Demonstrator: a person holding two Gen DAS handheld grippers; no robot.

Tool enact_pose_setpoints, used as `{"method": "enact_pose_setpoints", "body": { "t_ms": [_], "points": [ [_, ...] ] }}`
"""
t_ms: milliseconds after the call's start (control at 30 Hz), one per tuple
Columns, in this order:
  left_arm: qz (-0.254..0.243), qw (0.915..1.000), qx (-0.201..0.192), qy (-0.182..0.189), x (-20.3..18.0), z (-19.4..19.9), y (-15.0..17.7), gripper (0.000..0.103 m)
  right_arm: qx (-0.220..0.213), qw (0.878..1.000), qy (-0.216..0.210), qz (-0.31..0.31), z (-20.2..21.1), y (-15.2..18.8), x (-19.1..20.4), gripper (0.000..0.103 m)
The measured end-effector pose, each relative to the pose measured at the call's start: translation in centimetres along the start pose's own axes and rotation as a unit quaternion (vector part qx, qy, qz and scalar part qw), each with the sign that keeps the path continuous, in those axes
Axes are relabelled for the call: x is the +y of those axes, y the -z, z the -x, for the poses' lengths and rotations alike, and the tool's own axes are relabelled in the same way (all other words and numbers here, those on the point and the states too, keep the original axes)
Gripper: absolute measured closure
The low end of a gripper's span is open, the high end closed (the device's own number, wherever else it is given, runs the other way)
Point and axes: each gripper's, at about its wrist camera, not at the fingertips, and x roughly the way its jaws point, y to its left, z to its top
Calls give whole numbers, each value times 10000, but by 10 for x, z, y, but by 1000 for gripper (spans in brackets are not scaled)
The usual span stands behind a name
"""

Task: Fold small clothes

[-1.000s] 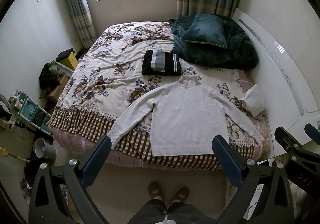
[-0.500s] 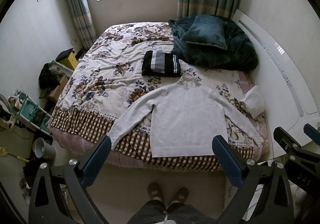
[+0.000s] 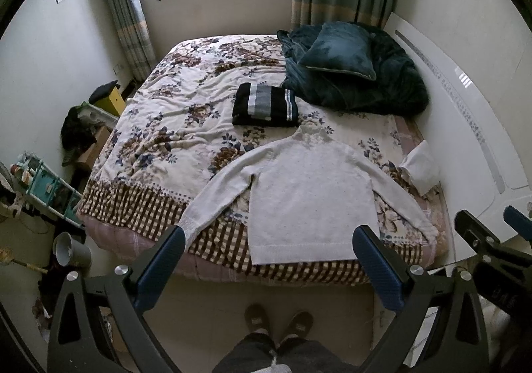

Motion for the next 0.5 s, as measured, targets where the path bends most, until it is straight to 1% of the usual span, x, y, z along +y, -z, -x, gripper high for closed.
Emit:
{"method": "enact_pose_setpoints", "body": {
  "t_ms": [67,133,200,267,367,400,500],
  "points": [
    [-46,9998,-137,-106,-1,-17,-4,0,25,9999,47,-164,-12,1,-5,0],
    [-169,9991,-279,-271,-4,-44,-10,0,113,9991,109,-392,-43,-2,-12,0],
    [-277,9986,-278,-367,-8,-73,-16,0,220,9969,233,-720,-71,-1,-25,0],
    [-332,9986,-193,-371,-12,-111,-21,0,305,9930,397,-1074,-100,3,-41,0],
    [-419,9985,21,-350,-26,-163,-25,0,441,9823,707,-1675,-152,14,-74,0],
    [-458,9983,143,-320,-35,-187,-26,0,517,9770,796,-1912,-171,19,-88,0],
    [-563,9968,417,-378,-56,-237,-26,0,752,9578,1012,-2582,-235,39,-137,0]
  ]
}}
